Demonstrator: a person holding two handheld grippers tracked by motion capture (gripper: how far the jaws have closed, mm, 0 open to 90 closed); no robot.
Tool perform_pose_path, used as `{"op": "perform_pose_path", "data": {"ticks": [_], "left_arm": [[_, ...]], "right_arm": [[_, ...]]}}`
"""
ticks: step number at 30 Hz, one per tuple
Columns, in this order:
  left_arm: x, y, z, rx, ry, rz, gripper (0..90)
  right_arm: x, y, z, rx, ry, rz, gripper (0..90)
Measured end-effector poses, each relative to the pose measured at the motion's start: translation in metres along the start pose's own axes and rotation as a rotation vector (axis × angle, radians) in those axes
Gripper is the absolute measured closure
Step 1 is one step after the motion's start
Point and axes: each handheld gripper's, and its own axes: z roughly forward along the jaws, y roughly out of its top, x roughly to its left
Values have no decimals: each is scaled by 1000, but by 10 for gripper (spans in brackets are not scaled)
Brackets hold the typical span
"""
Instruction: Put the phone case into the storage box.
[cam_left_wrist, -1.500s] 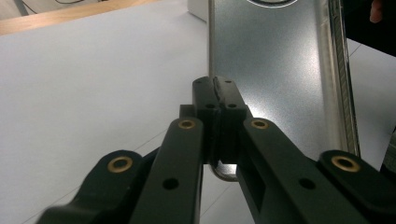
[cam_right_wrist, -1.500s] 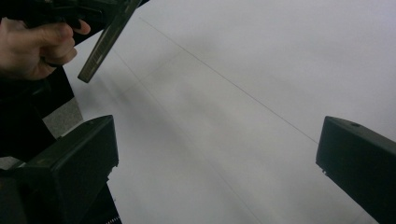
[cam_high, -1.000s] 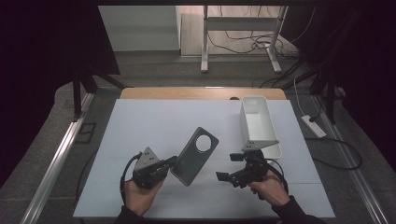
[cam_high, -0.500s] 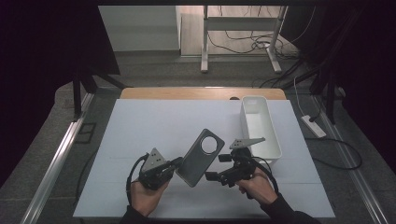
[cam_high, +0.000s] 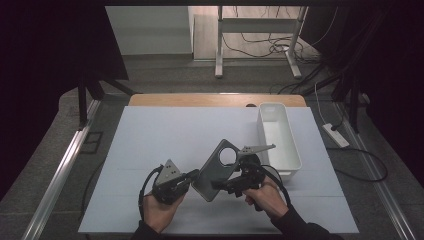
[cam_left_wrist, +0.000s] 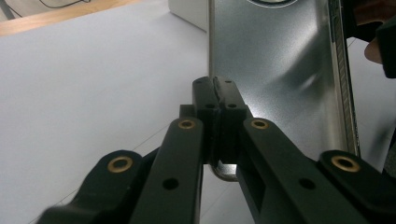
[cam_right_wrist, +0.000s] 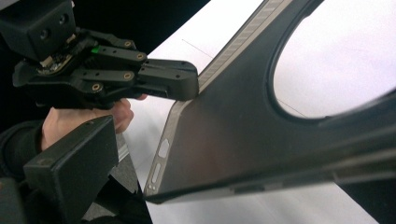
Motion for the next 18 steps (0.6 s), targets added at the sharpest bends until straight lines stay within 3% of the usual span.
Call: {"op": "perform_pose_path", "data": {"ticks": [4, 7, 12, 14, 15, 18], "left_arm": [[0, 0, 0, 0, -2, -1, 889], [0, 0, 0, -1, -4, -1, 888], [-1, 1, 0, -3, -6, -2, 888], [-1, 1, -1, -4, -6, -3, 888], [-1, 1, -1, -4, -7, -3, 888], [-1, 1, -1, -5, -8, -1, 888]], "right_arm": [[0, 1, 2, 3, -3, 17, 0], [3, 2, 5, 31, -42, 21, 4], [4, 2, 7, 32, -28, 56, 25], [4, 2, 6, 19, -56, 57, 95], [3, 2, 5, 6, -67, 67, 179], [0, 1, 2, -17, -35, 118, 349]]}}
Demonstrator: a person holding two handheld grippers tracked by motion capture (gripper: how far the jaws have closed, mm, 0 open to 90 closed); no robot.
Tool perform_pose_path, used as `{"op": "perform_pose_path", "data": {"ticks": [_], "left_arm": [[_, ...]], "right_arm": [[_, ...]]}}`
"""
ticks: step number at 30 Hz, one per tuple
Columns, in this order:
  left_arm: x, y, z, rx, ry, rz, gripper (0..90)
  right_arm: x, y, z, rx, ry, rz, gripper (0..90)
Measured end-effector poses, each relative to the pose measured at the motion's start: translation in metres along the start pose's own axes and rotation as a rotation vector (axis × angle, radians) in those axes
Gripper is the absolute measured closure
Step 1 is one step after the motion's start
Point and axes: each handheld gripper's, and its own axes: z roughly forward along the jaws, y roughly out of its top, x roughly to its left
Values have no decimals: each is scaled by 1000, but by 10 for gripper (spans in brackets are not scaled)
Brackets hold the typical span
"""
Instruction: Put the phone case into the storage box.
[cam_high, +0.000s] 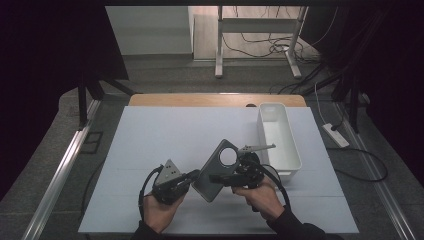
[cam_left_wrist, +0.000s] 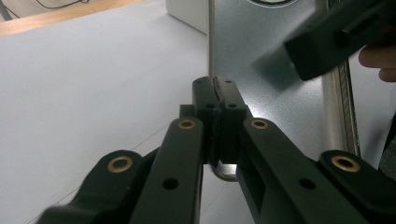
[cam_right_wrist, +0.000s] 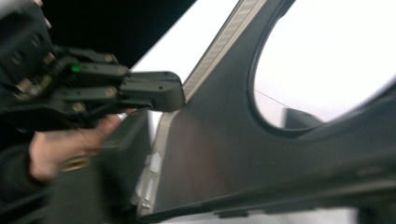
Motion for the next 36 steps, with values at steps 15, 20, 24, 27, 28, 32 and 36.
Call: {"op": "perform_pose_path", "data": {"ticks": [15, 20, 24, 27, 28, 32, 36], "left_arm": [[0, -1, -1, -8, -29, 6, 885], [-1, -1, 0, -7, -37, 18, 875], [2, -1, -1, -13, -63, 3, 841], [6, -1, -2, -24, -71, -25, 703], [9, -1, -3, -20, -82, -42, 662], [18, -3, -5, -28, -121, -91, 420], [30, -7, -4, -41, -218, -155, 204]], "right_arm": [[-9, -3, -2, -35, 98, 118, 797], [-11, -4, -3, -48, 127, 150, 857], [-10, -4, -4, -59, 127, 140, 860], [-10, -4, -5, -55, 128, 118, 859], [-11, -5, -5, -52, 133, 107, 860], [-11, -5, -8, -54, 147, 79, 860], [-12, -4, -12, -65, 131, 41, 860]]}}
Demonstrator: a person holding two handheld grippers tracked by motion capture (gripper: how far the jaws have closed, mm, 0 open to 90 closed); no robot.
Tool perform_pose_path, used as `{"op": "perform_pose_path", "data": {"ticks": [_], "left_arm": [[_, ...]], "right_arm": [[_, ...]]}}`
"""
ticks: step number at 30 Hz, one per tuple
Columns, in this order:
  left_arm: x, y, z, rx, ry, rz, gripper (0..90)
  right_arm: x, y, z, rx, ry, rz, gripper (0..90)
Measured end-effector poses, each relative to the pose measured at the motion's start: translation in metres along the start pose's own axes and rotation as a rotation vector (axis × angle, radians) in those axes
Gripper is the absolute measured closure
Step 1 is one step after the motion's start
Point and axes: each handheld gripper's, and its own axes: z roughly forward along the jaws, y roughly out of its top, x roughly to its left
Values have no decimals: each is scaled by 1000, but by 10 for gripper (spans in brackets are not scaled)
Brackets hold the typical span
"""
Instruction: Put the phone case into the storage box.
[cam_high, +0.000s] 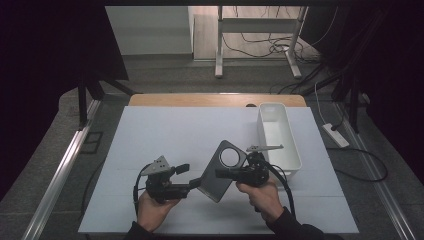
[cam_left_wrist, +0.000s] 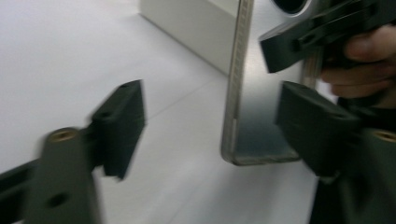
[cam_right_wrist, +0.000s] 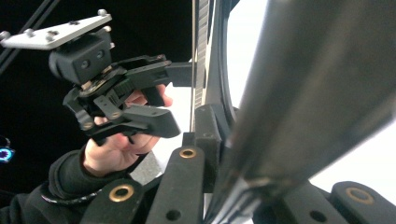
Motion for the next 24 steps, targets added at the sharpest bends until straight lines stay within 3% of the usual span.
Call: {"op": "perform_pose_path", "data": {"ticks": [2, 5, 9, 10, 19, 24], "left_arm": [[4, -1, -1, 7, -30, -16, 186], [5, -2, -1, 36, -70, 6, 75], [5, -3, 0, 54, -92, 25, 15], [6, -4, 1, 66, -113, 32, 4], [9, -11, 7, 91, -172, 52, 0], [7, -12, 11, 108, -207, 71, 0]], "right_arm": [[0, 0, -1, -3, -5, -7, 860], [0, 1, -4, -1, -8, -56, 860], [3, 1, -5, 15, 0, -101, 860], [3, 1, -5, 20, 2, -115, 860], [10, 2, -6, 61, -8, -206, 860], [14, 1, -5, 87, 15, -263, 860]]}}
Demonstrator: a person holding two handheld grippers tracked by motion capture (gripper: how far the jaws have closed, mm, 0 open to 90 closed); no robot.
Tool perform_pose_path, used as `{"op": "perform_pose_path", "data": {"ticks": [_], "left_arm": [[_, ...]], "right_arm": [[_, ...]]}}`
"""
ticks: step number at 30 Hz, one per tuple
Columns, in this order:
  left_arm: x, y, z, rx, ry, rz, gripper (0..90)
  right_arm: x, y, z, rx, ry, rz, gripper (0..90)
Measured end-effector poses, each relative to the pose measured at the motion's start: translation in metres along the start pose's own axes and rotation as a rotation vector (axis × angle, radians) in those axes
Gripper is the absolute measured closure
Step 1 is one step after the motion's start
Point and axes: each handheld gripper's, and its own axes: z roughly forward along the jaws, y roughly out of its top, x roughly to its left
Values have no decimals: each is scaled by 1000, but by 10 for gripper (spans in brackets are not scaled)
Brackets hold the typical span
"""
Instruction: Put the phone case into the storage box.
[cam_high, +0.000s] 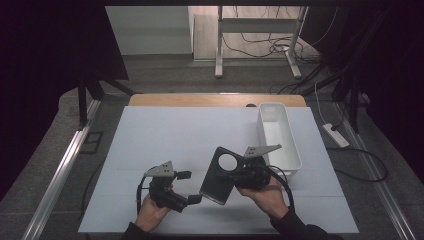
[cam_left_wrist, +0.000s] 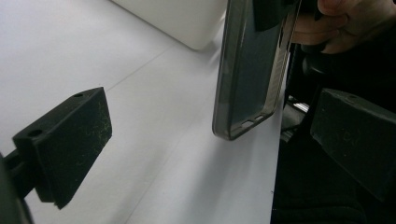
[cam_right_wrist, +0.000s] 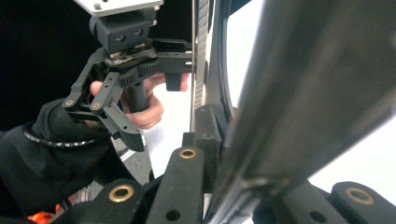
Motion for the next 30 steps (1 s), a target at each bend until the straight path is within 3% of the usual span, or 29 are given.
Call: {"op": "perform_pose_path", "data": {"ticks": [4, 9, 25, 28, 30], "left_arm": [[-1, 1, 3, 8, -26, 4, 0], [-6, 3, 8, 34, -90, 19, 0], [-18, 9, 19, 104, -98, 33, 2], [-19, 9, 18, 113, -101, 40, 73], [-20, 10, 15, 117, -130, 55, 257]], "right_arm": [[3, 1, 1, 12, 13, -23, 860], [6, 1, 5, 34, 60, -60, 860], [16, 2, 11, 49, 122, -121, 861], [17, 2, 11, 53, 130, -130, 860], [17, 2, 11, 54, 145, -137, 861]]}}
